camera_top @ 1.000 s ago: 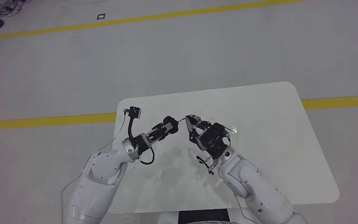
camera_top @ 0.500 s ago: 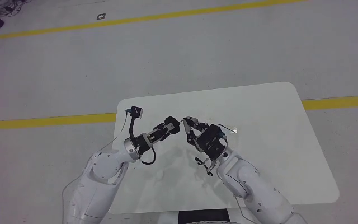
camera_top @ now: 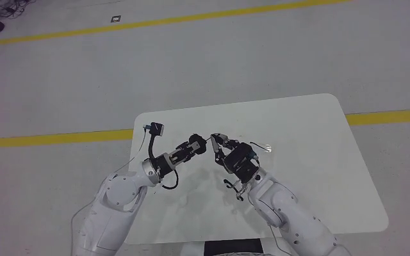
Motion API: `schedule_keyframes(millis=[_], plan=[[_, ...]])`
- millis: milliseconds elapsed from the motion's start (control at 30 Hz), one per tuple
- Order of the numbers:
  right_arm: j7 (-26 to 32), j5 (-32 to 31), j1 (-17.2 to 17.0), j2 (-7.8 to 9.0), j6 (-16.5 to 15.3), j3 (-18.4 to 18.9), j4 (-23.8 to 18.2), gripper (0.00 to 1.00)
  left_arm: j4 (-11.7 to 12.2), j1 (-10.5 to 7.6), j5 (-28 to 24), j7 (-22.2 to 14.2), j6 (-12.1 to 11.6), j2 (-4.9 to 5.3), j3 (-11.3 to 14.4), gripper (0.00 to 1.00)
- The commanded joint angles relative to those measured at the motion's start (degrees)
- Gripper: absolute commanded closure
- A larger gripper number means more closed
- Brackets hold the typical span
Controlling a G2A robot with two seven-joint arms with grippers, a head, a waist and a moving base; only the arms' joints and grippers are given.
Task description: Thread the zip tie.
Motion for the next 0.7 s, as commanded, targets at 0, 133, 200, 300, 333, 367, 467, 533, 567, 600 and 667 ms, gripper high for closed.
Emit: schedule_keyframes(millis=[0, 133, 200, 300, 333, 367, 467, 533, 567, 600, 667], plan=[[-0.1, -0.1, 0.0, 0.02, -0.2, -0.1, 0.0, 1.00, 0.0, 0.03, 0.0, 0.1, 0.0, 0.04, 0.0, 1.00], [-0.1, -0.3, -0.1, 0.07, -0.2, 0.0, -0.2, 1.00, -0.1, 0.08, 0.0, 0.2, 0.0, 0.13, 0.0, 1.00], [-0.2, -0.3, -0.3, 0.10, 0.1, 0.2, -0.3, 1.00, -0.3, 0.12, 0.0, 0.2, 0.0, 0.17, 0.0, 1.00], [-0.2, -0.5, -0.5, 0.16, 0.3, 0.4, -0.6, 1.00, -0.4, 0.17, 0.0, 0.2, 0.0, 0.23, 0.2, 1.00], [-0.2, -0.6, -0.5, 0.17, 0.3, 0.4, -0.6, 1.00, -0.5, 0.20, 0.0, 0.2, 0.0, 0.24, 0.2, 1.00], [-0.2, -0.7, -0.6, 0.19, 0.4, 0.4, -0.7, 1.00, -0.5, 0.25, -0.1, 0.2, 0.0, 0.27, 0.2, 1.00], [0.0, -1.3, -0.7, 0.23, 0.4, 0.3, -0.8, 1.00, -0.9, 0.42, -0.1, 0.3, 0.0, 0.34, 0.2, 1.00], [0.1, -1.6, -0.7, 0.24, 0.4, 0.1, -0.9, 1.00, -1.0, 0.57, -0.1, 0.3, 0.0, 0.38, 0.2, 1.00], [0.2, -1.8, -0.7, 0.24, 0.4, 0.0, -0.9, 1.00, -1.1, 0.65, -0.1, 0.4, 0.0, 0.40, 0.3, 1.00], [0.3, -1.9, -0.7, 0.24, 0.4, -0.1, -0.9, 1.00, -1.1, 0.69, -0.1, 0.4, 0.0, 0.42, 0.3, 1.00], [0.3, -2.0, -0.7, 0.25, 0.4, -0.1, -0.9, 1.00, -1.1, 0.75, -0.1, 0.4, 0.0, 0.46, 0.3, 1.00]])
